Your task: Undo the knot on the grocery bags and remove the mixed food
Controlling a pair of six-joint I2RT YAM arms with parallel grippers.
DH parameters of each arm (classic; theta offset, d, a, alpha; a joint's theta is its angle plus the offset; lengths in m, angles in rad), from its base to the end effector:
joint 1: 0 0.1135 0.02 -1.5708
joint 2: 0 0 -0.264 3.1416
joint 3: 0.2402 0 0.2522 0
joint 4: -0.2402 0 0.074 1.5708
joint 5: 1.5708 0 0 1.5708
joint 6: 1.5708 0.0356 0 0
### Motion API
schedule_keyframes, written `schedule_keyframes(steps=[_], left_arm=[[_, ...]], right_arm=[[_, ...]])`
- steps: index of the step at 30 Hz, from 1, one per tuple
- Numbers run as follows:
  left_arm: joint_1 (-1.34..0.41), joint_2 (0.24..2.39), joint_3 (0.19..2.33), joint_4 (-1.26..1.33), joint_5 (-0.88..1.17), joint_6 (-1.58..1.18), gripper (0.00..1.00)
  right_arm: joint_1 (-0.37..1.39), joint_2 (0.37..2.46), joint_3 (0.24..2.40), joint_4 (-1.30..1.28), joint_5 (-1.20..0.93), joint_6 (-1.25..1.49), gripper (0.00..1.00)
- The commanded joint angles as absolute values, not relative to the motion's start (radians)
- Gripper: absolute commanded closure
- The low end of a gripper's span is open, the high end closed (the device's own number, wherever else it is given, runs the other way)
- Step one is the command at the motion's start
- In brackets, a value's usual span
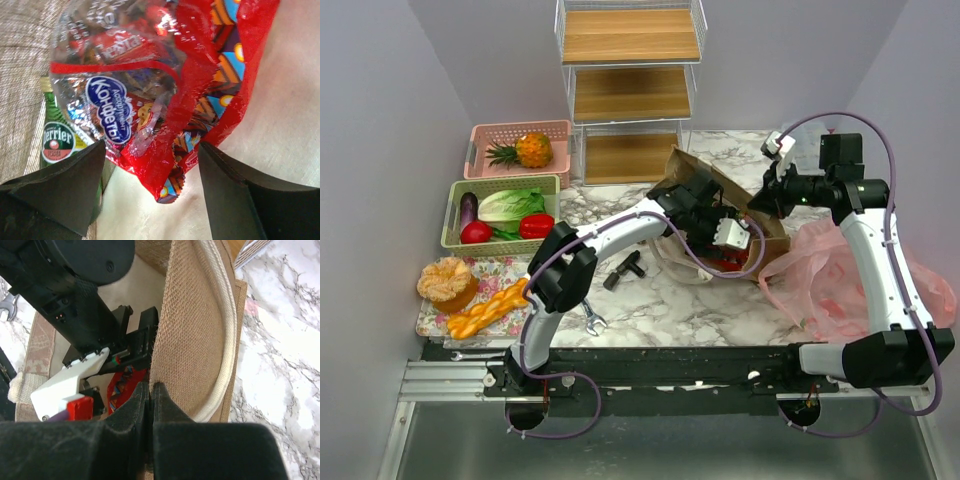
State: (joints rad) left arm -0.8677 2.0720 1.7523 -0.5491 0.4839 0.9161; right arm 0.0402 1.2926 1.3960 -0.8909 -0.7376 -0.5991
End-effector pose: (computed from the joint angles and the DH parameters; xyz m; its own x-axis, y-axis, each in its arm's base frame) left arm 0.2889 -0.3665 0.2444 0.3891 0.6269 -0.6750 0.9211 -0.2531 0.2959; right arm 0.2546 0.0342 0.3812 -0.3006 -0.4298 -0.8515 -0.8154 0.5789 -0.0044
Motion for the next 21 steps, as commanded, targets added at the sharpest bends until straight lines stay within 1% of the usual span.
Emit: schedule_keyframes(steps=[1,3,4,5,6,8,9,10,13,14,16,21], left_arm=[[-0.878,2.125,1.822,-0.743,0.579,1.102,0.21],[-0.880,2.141,1.805,-0.714,0.565,1.094,0.17],[-0.881,2.151,1.803,-0.695,0.549,1.083,0.17],[-0.881,2.169,1.809,-0.677,0.522,1.062,0.19],[-0.885,2.187,1.844,-0.678,0.503,1.036,0.24],[-0.882,2.205,1.889,-0.683,0.498,1.005,0.39],[-0.882,2.194,1.882,-0.652,0.497,0.986,0.47],[-0.882,2.177,1.867,-0.612,0.494,0.971,0.57],[-0.882,2.102,1.796,-0.488,0.508,0.942,0.77],[-0.881,2.078,1.784,-0.451,0.522,0.922,0.86],[-0.878,2.041,1.784,-0.414,0.559,0.865,1.00],[-0.871,1.963,1.865,-0.438,0.668,0.717,1.00]], right_arm=[[0.048,1.322,1.430,-0.880,-0.726,-0.561,0.99],[0.049,1.330,1.433,-0.879,-0.718,-0.548,0.99],[0.049,1.334,1.433,-0.876,-0.713,-0.542,0.99],[0.049,1.336,1.432,-0.873,-0.707,-0.537,0.99],[0.050,1.336,1.431,-0.871,-0.701,-0.537,0.99],[0.049,1.338,1.428,-0.869,-0.690,-0.538,0.99],[0.050,1.338,1.426,-0.867,-0.686,-0.537,0.99],[0.049,1.339,1.426,-0.868,-0.688,-0.537,0.99],[0.049,1.346,1.430,-0.870,-0.703,-0.534,0.99],[0.049,1.349,1.431,-0.868,-0.710,-0.534,0.99],[0.050,1.351,1.431,-0.860,-0.717,-0.531,0.99],[0.049,1.353,1.426,-0.824,-0.722,-0.515,0.99]])
